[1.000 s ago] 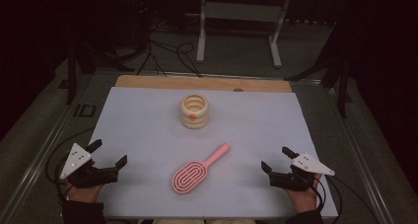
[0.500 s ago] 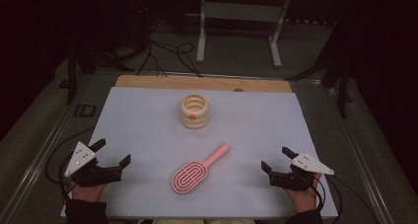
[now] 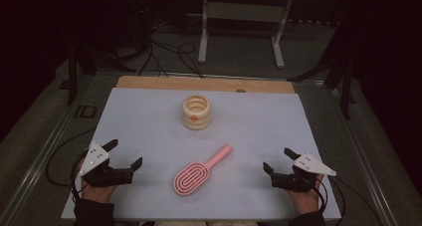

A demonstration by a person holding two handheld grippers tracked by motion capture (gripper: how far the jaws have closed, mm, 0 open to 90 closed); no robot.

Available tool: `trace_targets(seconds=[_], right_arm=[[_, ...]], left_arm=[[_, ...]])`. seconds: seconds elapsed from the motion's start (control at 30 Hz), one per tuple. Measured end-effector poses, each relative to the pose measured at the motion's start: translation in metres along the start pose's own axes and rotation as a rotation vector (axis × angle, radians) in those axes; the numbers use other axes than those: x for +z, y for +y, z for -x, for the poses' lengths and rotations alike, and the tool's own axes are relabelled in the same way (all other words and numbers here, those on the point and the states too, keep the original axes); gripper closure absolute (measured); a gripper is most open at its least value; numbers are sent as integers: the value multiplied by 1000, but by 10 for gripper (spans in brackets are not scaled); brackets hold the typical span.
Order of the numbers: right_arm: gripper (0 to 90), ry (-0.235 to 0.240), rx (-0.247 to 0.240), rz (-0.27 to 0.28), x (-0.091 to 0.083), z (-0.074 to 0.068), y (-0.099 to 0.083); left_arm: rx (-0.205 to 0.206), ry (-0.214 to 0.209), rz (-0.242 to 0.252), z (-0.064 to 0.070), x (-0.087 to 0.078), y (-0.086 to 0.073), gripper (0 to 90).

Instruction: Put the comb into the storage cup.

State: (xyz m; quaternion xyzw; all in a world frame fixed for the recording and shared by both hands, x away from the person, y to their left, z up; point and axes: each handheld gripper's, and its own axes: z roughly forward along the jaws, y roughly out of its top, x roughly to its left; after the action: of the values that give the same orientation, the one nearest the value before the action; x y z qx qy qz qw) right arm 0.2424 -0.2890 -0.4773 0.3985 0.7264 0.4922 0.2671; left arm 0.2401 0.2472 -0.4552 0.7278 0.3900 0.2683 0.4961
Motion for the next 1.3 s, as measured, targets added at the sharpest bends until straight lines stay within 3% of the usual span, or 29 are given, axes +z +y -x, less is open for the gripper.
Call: trace_targets(seconds=[0.53,1.3], right_arm=[[75,-2,1,-4,1,0,-1],[75,-2,4,-11,3,0,-3]], left_arm=[[3,-42,-9,14,11,4,4],[41,-140,-59,48,41,6,4]])
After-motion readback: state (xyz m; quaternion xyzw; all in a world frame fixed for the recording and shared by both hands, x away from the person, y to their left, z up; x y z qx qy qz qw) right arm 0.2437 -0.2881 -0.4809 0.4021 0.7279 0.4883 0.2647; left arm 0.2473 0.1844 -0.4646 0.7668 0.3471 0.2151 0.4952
